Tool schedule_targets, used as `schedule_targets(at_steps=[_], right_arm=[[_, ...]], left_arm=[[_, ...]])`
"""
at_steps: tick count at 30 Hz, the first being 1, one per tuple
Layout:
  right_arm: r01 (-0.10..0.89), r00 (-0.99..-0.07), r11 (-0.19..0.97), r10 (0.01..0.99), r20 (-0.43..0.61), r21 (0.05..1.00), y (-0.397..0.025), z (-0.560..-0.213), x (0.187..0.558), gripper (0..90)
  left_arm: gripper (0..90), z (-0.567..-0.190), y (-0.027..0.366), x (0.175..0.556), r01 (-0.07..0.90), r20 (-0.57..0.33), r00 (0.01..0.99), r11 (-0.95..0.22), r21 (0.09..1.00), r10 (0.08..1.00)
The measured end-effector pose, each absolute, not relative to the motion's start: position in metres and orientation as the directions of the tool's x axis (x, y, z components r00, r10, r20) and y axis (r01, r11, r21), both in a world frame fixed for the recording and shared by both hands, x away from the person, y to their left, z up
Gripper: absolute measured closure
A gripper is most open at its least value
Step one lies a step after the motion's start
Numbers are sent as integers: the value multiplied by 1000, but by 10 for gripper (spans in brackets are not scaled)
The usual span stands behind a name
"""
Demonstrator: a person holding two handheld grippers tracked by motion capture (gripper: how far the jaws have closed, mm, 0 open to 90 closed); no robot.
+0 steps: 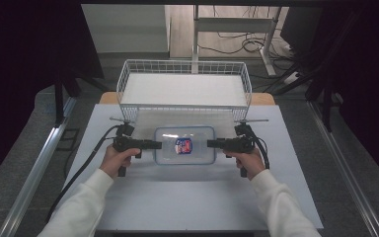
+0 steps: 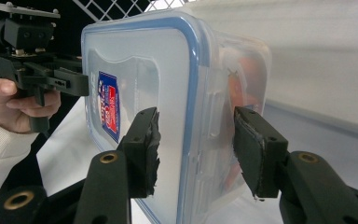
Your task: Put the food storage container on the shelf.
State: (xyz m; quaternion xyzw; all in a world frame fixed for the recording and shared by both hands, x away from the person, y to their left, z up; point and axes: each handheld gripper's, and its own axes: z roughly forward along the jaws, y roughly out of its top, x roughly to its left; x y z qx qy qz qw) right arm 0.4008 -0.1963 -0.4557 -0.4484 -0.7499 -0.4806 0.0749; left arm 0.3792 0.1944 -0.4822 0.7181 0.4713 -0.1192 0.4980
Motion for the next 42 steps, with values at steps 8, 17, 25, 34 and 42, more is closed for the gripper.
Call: schedule_targets(at_steps=[8, 17, 25, 34, 42], right_arm=[[751, -578, 132, 604, 548, 647, -193, -467, 419, 516], [762, -563, 125, 613, 554, 635, -192, -480, 429, 513], [768, -537, 87, 629, 562, 635, -191, -484, 431, 506], [794, -478, 18, 637, 605, 608, -192, -489, 434, 502], [810, -414, -55, 650, 637, 583, -190, -493, 437, 493]], left_arm=[[499, -491, 197, 396, 805, -650, 515, -55, 590, 558], [496, -504, 197, 408, 814, -653, 499, -49, 579, 569], [485, -506, 196, 411, 830, -681, 459, -2, 558, 571], [482, -512, 199, 419, 835, -699, 439, 30, 549, 565], [471, -515, 197, 421, 851, -726, 390, 78, 519, 566]])
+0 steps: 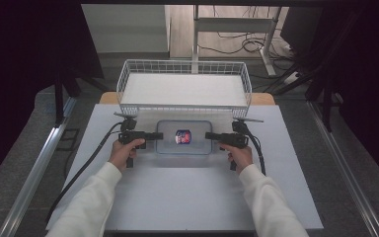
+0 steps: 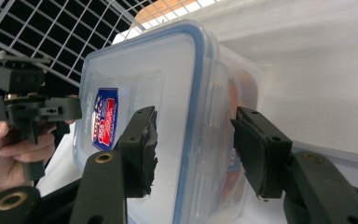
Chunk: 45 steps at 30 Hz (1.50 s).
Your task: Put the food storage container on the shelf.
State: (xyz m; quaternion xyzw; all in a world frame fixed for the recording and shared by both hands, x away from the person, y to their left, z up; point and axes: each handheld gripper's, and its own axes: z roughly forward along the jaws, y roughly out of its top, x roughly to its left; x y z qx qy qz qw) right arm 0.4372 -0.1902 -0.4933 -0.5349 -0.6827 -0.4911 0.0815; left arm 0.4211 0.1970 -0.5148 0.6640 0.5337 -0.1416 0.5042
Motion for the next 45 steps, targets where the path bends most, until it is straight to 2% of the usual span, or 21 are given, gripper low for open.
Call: schedule_targets(at_steps=[5, 9, 12, 17, 21, 26, 36, 41, 45], right_arm=[[810, -401, -74, 654, 641, 582, -189, -495, 438, 490], [791, -413, -63, 678, 607, 609, -187, -494, 436, 477], [741, -449, -22, 726, 520, 671, -183, -488, 428, 431], [634, -521, 72, 776, 356, 770, -187, -471, 405, 387], [591, -550, 119, 783, 291, 797, -190, -463, 390, 391], [535, -629, 279, 761, 156, 797, -188, -459, 354, 429], [520, -685, 393, 722, 96, 759, -173, -468, 314, 444], [511, -710, 450, 702, 64, 733, -153, -476, 311, 565], [478, -737, 525, 676, -4, 705, -136, -484, 309, 748]], left_arm=[[462, -515, 197, 421, 851, -723, 390, 76, 519, 570], [450, -513, 195, 418, 840, -702, 393, 78, 537, 595], [390, -507, 193, 412, 819, -668, 408, 75, 569, 622], [340, -493, 193, 396, 779, -597, 460, 23, 626, 658], [326, -485, 194, 376, 751, -532, 491, -25, 660, 690], [303, -481, 197, 347, 711, -463, 540, -86, 698, 703], [286, -480, 198, 288, 635, -334, 612, -193, 748, 717], [278, -485, 195, 270, 618, -281, 642, -264, 740, 714], [273, -486, 191, 263, 604, -261, 664, -297, 739, 701]])
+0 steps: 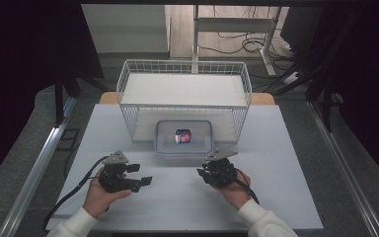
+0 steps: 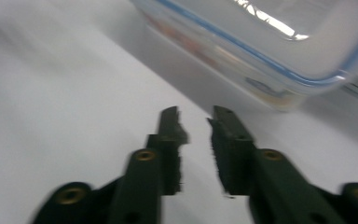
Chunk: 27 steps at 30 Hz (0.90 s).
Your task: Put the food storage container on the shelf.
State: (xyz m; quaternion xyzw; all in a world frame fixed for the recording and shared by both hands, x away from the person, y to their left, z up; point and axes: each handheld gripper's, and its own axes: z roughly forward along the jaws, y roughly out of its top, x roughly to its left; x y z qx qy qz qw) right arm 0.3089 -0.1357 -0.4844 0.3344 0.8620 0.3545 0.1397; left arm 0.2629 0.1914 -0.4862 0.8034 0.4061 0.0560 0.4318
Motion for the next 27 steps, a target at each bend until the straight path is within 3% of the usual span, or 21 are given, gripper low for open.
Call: schedule_targets(at_steps=[4, 16, 27], right_arm=[[462, -754, 558, 656, -25, 689, -120, -490, 313, 885], [494, -741, 591, 669, -46, 638, -75, -513, 351, 890], [506, -713, 544, 701, -30, 669, -78, -507, 365, 891]], left_arm=[[272, -488, 190, 263, 610, -267, 664, -299, 734, 698], [273, -489, 189, 261, 603, -265, 670, -300, 739, 694], [270, -489, 192, 262, 608, -281, 663, -280, 743, 694]])
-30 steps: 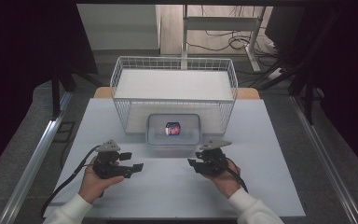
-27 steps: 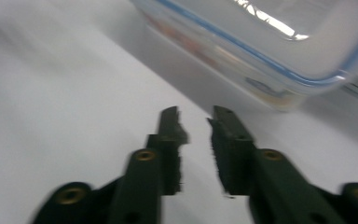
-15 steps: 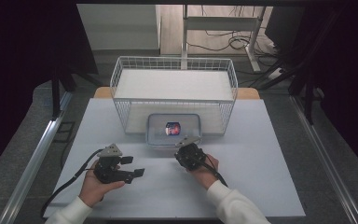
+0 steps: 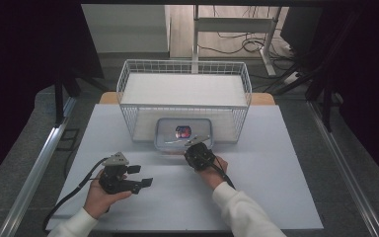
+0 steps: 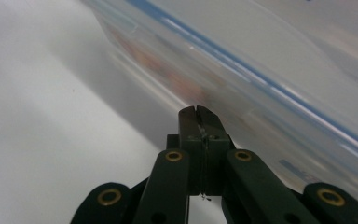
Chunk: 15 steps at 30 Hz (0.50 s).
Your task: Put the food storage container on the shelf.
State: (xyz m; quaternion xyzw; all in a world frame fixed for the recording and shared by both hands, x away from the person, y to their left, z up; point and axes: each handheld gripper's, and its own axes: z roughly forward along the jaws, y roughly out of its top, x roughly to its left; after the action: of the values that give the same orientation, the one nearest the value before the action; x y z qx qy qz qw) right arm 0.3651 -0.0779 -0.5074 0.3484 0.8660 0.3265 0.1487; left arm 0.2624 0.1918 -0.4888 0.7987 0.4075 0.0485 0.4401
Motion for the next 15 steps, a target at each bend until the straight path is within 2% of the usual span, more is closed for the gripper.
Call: schedule_targets(at_steps=[15], right_arm=[[536, -661, 487, 750, -15, 690, -78, -500, 395, 890]], left_arm=[[278, -490, 192, 263, 618, -287, 660, -284, 733, 694]])
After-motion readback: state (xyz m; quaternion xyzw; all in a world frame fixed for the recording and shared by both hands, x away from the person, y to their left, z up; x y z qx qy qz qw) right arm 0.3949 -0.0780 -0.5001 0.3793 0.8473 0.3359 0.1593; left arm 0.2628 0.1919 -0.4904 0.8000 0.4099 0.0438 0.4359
